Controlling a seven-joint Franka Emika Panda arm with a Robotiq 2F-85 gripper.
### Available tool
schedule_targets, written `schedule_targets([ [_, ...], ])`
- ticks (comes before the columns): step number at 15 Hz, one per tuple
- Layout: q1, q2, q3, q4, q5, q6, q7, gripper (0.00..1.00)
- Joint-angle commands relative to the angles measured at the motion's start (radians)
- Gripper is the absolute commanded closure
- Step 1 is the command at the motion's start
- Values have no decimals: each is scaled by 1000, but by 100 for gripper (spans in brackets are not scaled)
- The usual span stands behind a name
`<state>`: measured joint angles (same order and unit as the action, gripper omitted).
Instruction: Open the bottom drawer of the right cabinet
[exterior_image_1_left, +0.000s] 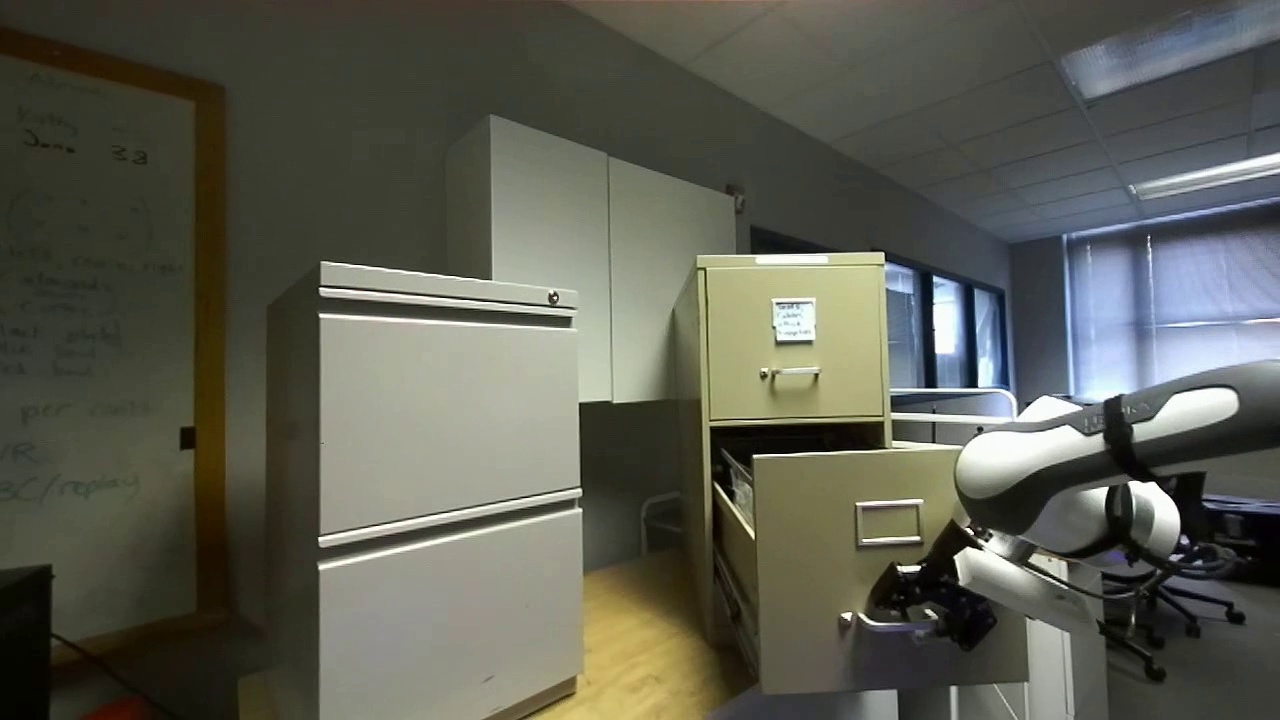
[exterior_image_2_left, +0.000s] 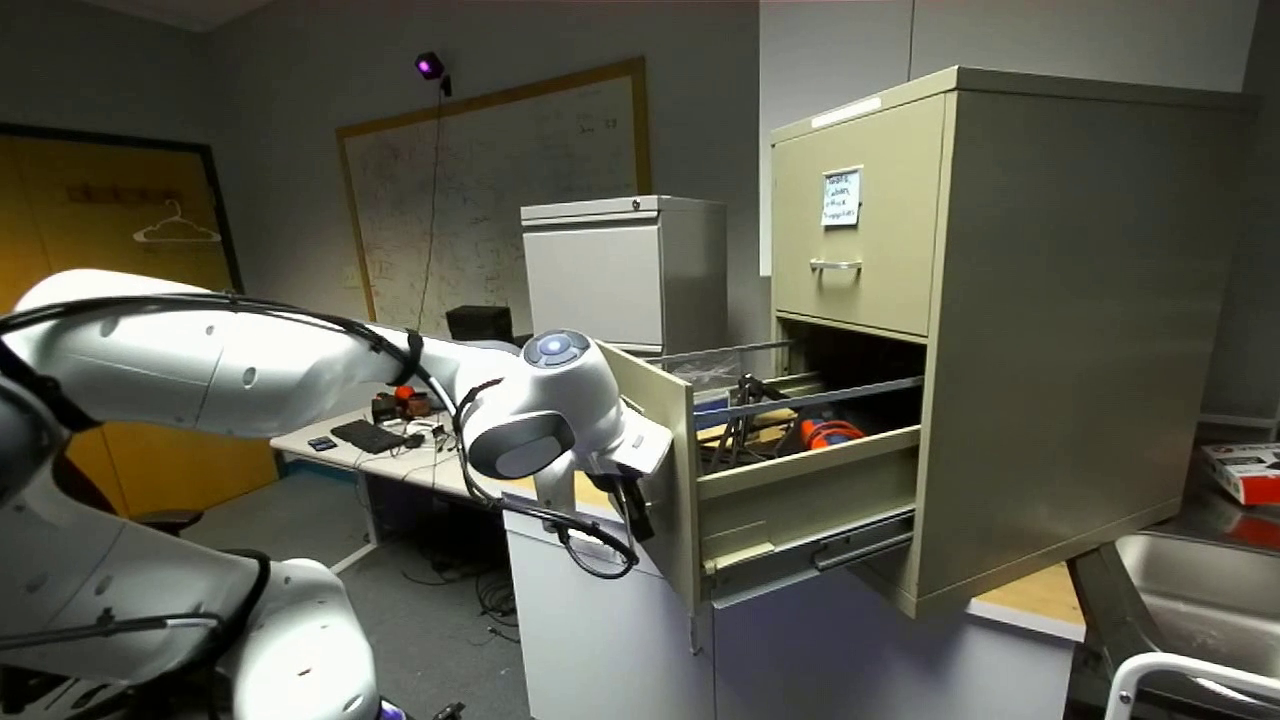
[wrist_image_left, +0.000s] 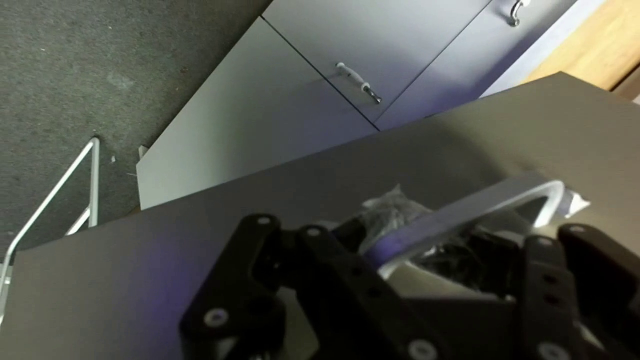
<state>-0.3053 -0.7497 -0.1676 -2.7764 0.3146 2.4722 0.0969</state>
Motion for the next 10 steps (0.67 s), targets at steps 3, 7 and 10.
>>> schedule_targets([
  [3, -17, -29, 15, 5, -119, -52, 65, 47],
  [7, 18, -73, 11, 3, -119, -20, 57, 18],
  [10, 27, -112, 16, -4, -124, 29, 51, 1],
])
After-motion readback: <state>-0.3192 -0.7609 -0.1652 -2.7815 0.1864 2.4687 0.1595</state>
